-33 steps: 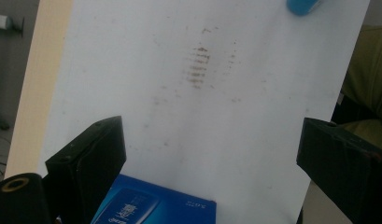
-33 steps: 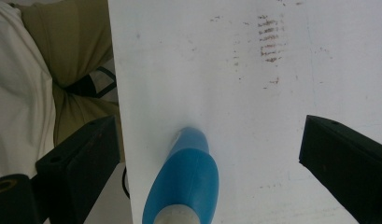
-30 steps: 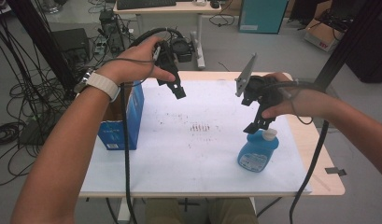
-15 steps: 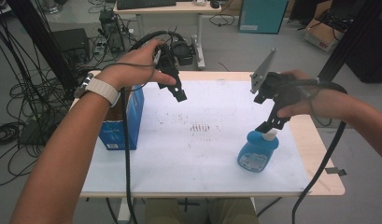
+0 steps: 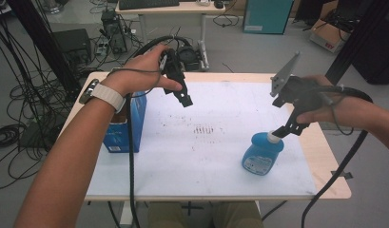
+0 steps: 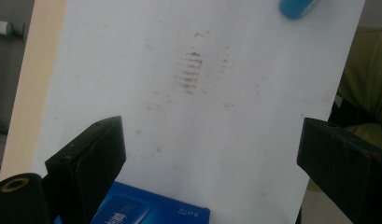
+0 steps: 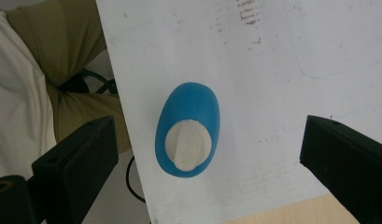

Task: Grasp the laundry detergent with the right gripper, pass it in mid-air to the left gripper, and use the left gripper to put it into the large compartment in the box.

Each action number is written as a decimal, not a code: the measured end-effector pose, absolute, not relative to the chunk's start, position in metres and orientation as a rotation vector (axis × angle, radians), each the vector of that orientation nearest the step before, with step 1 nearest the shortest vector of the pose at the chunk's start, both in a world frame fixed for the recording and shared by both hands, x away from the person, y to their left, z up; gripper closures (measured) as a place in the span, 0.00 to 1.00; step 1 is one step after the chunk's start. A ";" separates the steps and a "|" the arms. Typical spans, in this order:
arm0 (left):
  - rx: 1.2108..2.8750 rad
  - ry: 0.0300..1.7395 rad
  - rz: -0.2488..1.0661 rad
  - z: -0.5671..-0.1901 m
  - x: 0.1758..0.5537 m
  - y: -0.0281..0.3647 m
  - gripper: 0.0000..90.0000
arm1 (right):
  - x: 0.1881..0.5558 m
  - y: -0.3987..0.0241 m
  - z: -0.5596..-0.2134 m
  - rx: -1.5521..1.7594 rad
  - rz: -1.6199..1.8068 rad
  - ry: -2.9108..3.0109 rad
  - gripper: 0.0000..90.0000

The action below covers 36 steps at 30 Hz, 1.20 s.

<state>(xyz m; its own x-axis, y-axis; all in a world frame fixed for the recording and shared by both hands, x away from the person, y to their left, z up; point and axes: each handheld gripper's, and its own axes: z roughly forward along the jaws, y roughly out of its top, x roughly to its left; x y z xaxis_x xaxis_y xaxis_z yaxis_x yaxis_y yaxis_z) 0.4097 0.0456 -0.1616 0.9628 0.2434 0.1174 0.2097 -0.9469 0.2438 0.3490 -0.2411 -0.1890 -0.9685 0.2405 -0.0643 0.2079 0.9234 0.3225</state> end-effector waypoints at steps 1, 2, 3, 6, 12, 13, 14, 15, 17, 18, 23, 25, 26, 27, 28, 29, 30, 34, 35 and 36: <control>2.882 0.337 0.211 -0.163 0.409 0.045 0.09 | 0.349 -0.244 -0.190 0.355 0.483 2.973 0.04; 2.881 0.345 0.211 -0.164 0.409 0.045 0.09 | 0.349 -0.246 -0.190 0.368 0.486 2.964 0.04; 2.880 0.346 0.202 -0.164 0.409 0.045 0.09 | 0.348 -0.249 -0.191 0.387 0.489 2.958 0.04; 2.883 0.333 0.212 -0.165 0.409 0.045 0.09 | 0.345 -0.255 -0.195 0.429 0.498 2.950 0.04; 2.876 0.346 0.197 -0.167 0.409 0.046 0.09 | 0.341 -0.266 -0.200 0.485 0.524 2.954 0.04; 2.872 0.346 0.204 -0.168 0.409 0.045 0.09 | 0.341 -0.268 -0.201 0.506 0.533 2.946 0.04; 2.875 0.345 0.201 -0.168 0.409 0.045 0.09 | 0.340 -0.270 -0.202 0.510 0.533 2.942 0.04; 2.876 0.346 0.199 -0.168 0.410 0.045 0.09 | 0.340 -0.271 -0.203 0.512 0.536 2.939 0.05; 2.882 0.337 0.210 -0.168 0.410 0.046 0.09 | 0.337 -0.273 -0.206 0.517 0.526 2.920 0.05; 2.875 0.336 0.219 -0.169 0.410 0.046 0.09 | 0.336 -0.274 -0.207 0.529 0.526 2.917 0.05; 2.875 0.342 0.216 -0.169 0.411 0.046 0.09 | 0.333 -0.279 -0.214 0.570 0.530 2.934 0.04; 2.874 0.343 0.214 -0.169 0.411 0.045 0.09 | 0.333 -0.281 -0.216 0.587 0.528 2.937 0.05; 2.875 0.342 0.215 -0.169 0.411 0.045 0.09 | 0.332 -0.282 -0.217 0.597 0.532 2.936 0.05; 2.880 0.342 0.205 -0.169 0.411 0.044 0.09 | 0.332 -0.283 -0.218 0.608 0.536 2.934 0.04; 2.880 0.342 0.205 -0.169 0.411 0.044 0.09 | 0.331 -0.285 -0.220 0.622 0.541 2.933 0.04; 2.880 0.338 0.207 -0.169 0.411 0.044 0.09 | 0.330 -0.285 -0.221 0.638 0.543 2.930 0.04; 2.876 0.339 0.216 -0.170 0.411 0.044 0.09 | 0.330 -0.287 -0.223 0.645 0.547 2.921 0.04; 2.874 0.348 0.208 -0.171 0.411 0.043 0.09 | 0.327 -0.291 -0.225 0.668 0.560 2.921 0.04; 2.880 0.342 0.203 -0.171 0.412 0.043 0.09 | 0.325 -0.293 -0.226 0.680 0.580 2.918 0.04; 2.879 0.338 0.214 -0.172 0.412 0.042 0.09 | 0.325 -0.295 -0.227 0.670 0.586 2.917 0.04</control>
<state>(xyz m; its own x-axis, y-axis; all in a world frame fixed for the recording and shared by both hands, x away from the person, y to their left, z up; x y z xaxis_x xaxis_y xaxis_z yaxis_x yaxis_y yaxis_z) 0.4120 0.0424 -0.1716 0.9626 0.2446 0.1167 0.2104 -0.9459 0.2471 0.3249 -0.2945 -0.2271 -0.8995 0.4369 -0.0036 0.4016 0.8300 0.3871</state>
